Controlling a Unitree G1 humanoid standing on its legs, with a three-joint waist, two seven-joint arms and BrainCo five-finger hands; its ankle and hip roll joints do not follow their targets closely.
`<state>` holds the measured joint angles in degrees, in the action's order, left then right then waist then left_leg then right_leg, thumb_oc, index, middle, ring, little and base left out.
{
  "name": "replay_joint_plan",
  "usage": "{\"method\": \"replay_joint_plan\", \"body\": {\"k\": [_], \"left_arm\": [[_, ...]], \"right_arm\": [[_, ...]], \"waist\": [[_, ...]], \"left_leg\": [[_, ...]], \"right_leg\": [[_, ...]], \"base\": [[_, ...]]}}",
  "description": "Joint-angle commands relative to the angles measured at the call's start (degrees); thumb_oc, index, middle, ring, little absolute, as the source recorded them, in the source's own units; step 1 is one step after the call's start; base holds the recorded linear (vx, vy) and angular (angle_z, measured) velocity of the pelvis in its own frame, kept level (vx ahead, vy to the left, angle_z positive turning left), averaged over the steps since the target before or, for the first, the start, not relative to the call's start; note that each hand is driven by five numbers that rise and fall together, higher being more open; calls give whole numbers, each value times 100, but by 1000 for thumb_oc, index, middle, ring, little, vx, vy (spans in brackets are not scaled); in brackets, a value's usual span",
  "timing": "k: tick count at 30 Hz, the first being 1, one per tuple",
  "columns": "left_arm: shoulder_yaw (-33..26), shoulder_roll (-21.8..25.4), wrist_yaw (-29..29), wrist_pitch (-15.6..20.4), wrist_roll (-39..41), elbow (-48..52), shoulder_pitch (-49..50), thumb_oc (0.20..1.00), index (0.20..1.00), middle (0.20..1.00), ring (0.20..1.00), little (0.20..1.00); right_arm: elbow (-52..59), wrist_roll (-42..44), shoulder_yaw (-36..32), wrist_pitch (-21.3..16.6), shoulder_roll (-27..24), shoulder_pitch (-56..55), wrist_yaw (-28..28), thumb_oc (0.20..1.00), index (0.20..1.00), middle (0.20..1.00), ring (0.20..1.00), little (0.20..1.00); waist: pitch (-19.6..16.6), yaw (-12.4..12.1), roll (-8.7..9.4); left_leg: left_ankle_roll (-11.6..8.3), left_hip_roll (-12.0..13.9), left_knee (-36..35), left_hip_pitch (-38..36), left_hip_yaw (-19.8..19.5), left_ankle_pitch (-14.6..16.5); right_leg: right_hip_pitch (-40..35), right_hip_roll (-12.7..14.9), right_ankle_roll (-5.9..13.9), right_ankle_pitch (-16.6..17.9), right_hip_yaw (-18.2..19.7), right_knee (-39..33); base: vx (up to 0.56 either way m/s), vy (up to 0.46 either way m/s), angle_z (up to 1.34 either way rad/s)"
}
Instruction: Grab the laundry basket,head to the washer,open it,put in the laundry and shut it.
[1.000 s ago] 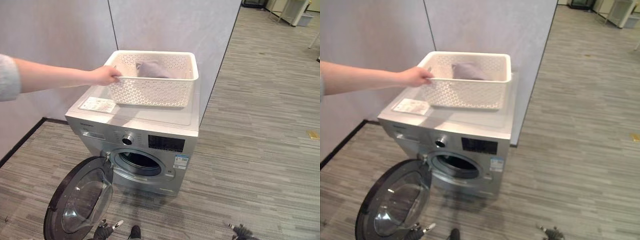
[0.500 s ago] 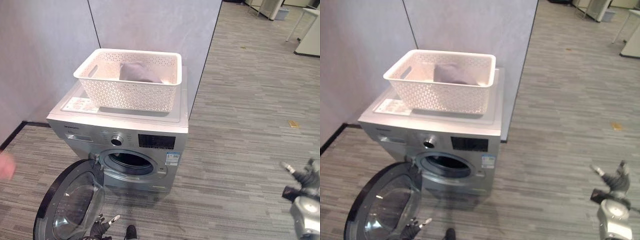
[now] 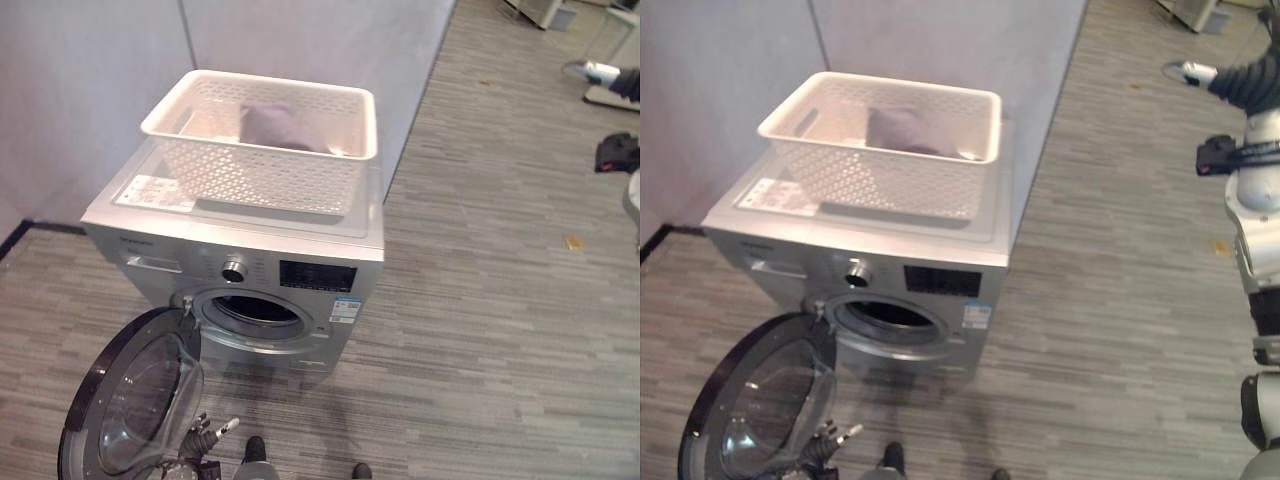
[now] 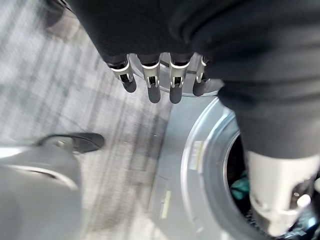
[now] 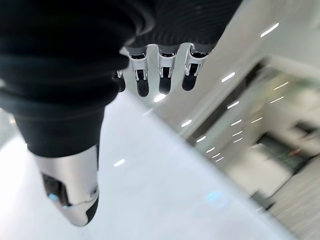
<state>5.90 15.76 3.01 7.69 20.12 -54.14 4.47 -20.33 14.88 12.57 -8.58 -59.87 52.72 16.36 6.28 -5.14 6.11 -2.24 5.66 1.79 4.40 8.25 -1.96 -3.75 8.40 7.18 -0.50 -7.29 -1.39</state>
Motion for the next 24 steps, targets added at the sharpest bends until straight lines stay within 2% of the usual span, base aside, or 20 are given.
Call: {"method": "replay_joint_plan", "body": {"k": [1,2,3,5,7,9,10,11,13,14,16,17,20,24], "left_arm": [[238,361,-95,241,21,140,-68,1000,1000,1000,1000,1000],[358,446,-110,229,2,181,-122,1000,1000,1000,1000,1000],[454,499,-146,214,-22,251,-204,1000,1000,1000,1000,1000],[575,564,-188,220,-102,236,-262,1000,1000,1000,1000,1000],[597,575,-201,227,-100,271,-262,1000,1000,1000,1000,1000],[611,612,-229,254,-48,249,-299,1000,1000,1000,1000,1000],[577,613,-220,283,4,204,-318,1000,1000,1000,1000,1000],[537,600,-196,308,24,165,-326,1000,1000,1000,1000,1000],[474,548,-148,325,38,54,-331,1000,1000,1000,1000,1000],[453,515,-135,320,47,4,-332,1000,1000,1000,1000,1000],[475,447,-137,320,0,-75,-347,1000,1000,1000,1000,1000],[480,423,-162,321,-1,-98,-321,1000,1000,1000,1000,1000],[503,343,-224,299,17,-115,-194,1000,1000,1000,1000,1000],[560,344,-301,293,37,-100,-107,1000,1000,1000,1000,1000]], "right_arm": [[-97,111,66,-46,-274,280,-152,1000,1000,1000,1000,1000],[-235,180,295,-14,-245,569,-214,1000,1000,1000,1000,1000],[-545,325,677,15,-189,1055,-295,1000,1000,1000,1000,1000],[-874,486,975,34,-116,1426,-430,1000,1000,1000,1000,1000],[-1047,581,1205,64,-110,1666,-509,1000,1000,1000,1000,1000],[-1354,770,1565,91,19,2000,-664,1000,1000,1000,1000,1000],[-1664,853,1786,140,119,2154,-790,1000,1000,1000,1000,1000],[-1796,848,1866,185,172,2197,-817,1000,1000,1000,1000,1000],[-1785,862,1901,226,225,2127,-890,1000,1000,1000,1000,1000],[-1740,848,1920,241,206,2047,-915,1000,1000,1000,1000,1000],[-1524,782,1869,303,-13,1760,-1025,1000,1000,1000,1000,1000],[-1420,713,1808,309,-96,1576,-1087,1000,1000,1000,1000,1000],[-1304,679,1991,372,-280,1330,-1360,1000,1000,1000,1000,1000],[-1429,600,2816,419,-504,1691,-1824,1000,1000,1000,1000,1000]], "waist": [[-91,-92,60],[-26,-50,46],[74,54,-88],[101,112,-152],[113,156,-165],[116,203,-154],[129,270,-95],[136,297,-61],[144,370,-7],[155,406,37],[86,480,157],[47,496,175],[-92,543,163],[-220,537,177]], "left_leg": [[251,-84,685,249,-537,638],[363,-184,686,172,-697,697],[503,-248,676,97,-896,707],[584,-316,660,-27,-1069,778],[591,-368,622,-129,-1133,799],[538,-422,492,-297,-1254,842],[441,-478,436,-443,-1365,950],[391,-486,403,-520,-1431,1026],[335,-503,389,-663,-1545,1143],[317,-531,386,-728,-1595,1172],[247,-622,358,-790,-1805,1239],[201,-569,306,-857,-1900,1228],[90,-342,101,-932,-2108,1107],[-38,-126,-113,-969,-2161,969]], "right_leg": [[191,627,334,454,-9,1836],[409,545,284,624,257,2382],[893,261,191,661,701,3258],[1195,99,122,585,919,3520],[1290,69,72,493,957,3463],[1401,48,30,267,930,2761],[1357,106,114,188,960,1648],[1383,148,214,320,1033,1128],[1511,198,335,630,1192,607],[1574,183,383,779,1276,538],[1376,188,377,703,1500,398],[1351,148,376,659,1522,532],[1314,56,315,608,1376,582],[1218,-19,257,558,1166,432]], "base": [[101,161,31],[120,229,60],[171,271,63],[175,170,81],[139,49,54],[224,-44,25],[301,-134,13],[295,-160,1],[219,-124,42],[208,-109,63],[175,-108,50],[174,-149,79],[171,-185,73],[85,-122,29]]}}
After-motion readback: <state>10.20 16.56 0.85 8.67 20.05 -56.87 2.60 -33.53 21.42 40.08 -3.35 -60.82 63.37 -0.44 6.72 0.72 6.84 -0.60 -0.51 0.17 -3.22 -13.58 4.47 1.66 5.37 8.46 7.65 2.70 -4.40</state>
